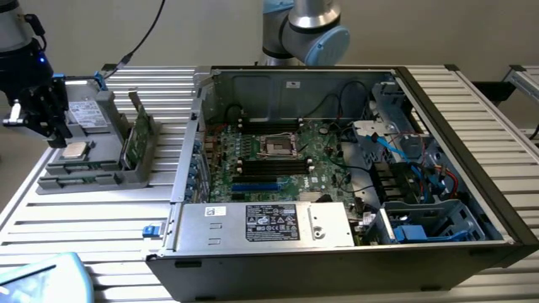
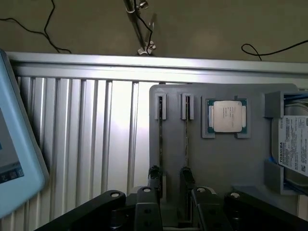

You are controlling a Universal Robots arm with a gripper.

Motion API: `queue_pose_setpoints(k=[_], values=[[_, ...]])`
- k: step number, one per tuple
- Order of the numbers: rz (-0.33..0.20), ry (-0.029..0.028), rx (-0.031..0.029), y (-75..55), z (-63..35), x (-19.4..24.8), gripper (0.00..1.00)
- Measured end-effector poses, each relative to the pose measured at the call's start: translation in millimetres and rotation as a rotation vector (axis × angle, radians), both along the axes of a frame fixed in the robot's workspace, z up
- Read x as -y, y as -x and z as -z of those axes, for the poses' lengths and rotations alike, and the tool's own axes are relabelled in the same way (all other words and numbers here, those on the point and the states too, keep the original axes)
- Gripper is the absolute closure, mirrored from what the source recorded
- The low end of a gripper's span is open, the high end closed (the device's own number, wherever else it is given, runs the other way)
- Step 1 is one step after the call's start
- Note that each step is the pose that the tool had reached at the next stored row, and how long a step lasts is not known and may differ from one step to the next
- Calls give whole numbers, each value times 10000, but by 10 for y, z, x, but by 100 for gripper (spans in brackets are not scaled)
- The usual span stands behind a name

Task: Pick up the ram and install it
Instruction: 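Pick up the ram and move it above insertion slot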

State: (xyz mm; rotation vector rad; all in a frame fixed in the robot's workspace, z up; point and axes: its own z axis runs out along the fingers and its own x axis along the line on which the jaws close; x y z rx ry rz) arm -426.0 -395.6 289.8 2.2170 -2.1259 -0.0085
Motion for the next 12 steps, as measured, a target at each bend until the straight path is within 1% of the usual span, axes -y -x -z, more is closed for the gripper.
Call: queue_pose_setpoints(k=[2,5,7,9,12], values=[[-1,-61,48,-1,19,6,69],[-1,-138,86,-1,55,20,69],[-1,-183,99,-1,86,35,69],[-1,-211,100,0,121,59,69],[-1,-232,102,-1,177,96,69]])
